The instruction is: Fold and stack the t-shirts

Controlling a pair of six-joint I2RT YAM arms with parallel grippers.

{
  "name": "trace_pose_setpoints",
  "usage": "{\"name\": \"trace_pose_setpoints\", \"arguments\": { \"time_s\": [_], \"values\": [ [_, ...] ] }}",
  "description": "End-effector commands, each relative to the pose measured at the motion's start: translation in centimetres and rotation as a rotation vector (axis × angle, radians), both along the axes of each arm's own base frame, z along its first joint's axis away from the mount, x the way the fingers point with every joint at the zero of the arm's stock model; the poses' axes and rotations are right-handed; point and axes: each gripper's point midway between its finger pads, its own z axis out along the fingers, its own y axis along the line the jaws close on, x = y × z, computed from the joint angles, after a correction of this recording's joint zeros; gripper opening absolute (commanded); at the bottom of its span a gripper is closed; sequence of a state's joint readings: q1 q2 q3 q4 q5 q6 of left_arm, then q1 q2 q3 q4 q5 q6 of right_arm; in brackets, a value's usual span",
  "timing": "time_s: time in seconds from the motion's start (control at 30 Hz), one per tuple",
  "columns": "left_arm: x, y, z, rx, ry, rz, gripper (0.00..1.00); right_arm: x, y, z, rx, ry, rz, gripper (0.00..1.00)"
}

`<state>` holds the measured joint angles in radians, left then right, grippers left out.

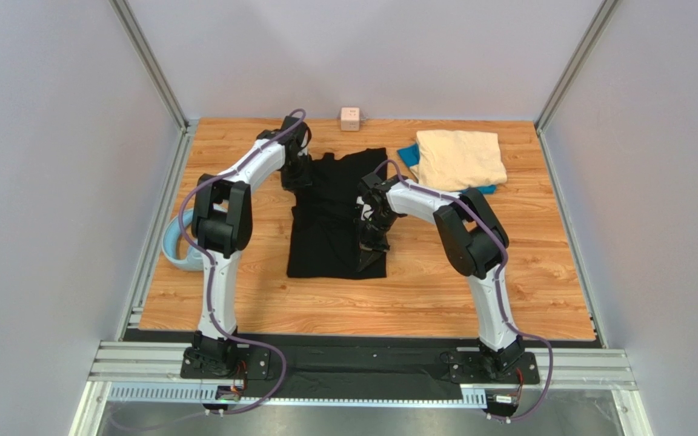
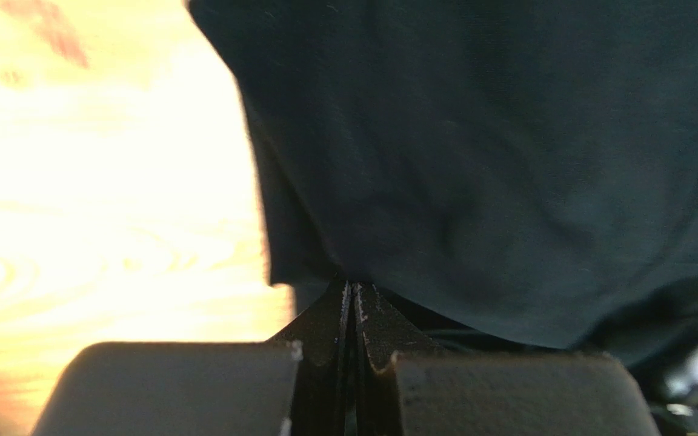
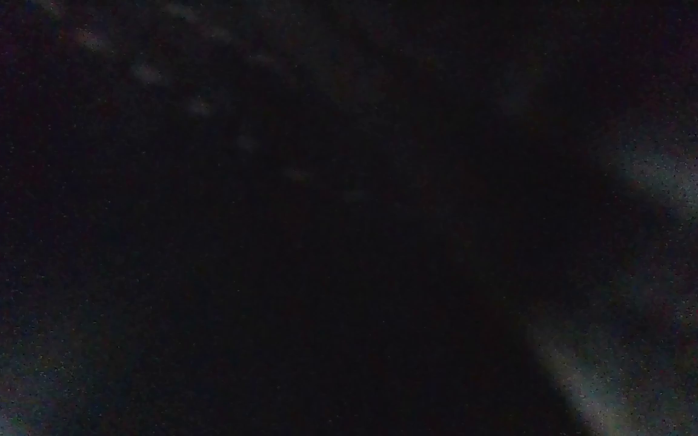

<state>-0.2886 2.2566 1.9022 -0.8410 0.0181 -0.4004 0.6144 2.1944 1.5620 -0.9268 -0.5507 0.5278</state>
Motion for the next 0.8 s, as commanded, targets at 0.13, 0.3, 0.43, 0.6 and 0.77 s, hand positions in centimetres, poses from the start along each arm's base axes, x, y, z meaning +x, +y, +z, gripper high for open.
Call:
{"name": "trace_pose_setpoints", "arguments": {
  "time_s": [0.13,0.3,0.43,0.6,0.77],
  "values": [
    [-6.0,1.1,6.9,-0.047,-0.066,-0.050,0.04,0.8,-3.7,6.3,-0.120,-0.212,0.075,0.06],
    [-12.2,2.1,7.1,-0.079,-0.006,-0.032,0.12,3.7,-3.9,10.5,-0.068,-0.292,0.012,0.22],
    [-16.9,1.8,5.6,-0.143,0.110,-0.063,0.26,4.9,-6.7,10.0,-0.072,-0.304,-0.063,0.33],
    [-19.4,0.9,4.4,-0.284,0.177,-0.045,0.39,4.3,-9.7,7.4,-0.050,-0.231,-0.172,0.41],
    [-20.2,0.8,2.5,-0.389,0.237,0.020,0.40,3.4,-10.5,5.8,-0.024,-0.193,-0.199,0.51]
  ]
}}
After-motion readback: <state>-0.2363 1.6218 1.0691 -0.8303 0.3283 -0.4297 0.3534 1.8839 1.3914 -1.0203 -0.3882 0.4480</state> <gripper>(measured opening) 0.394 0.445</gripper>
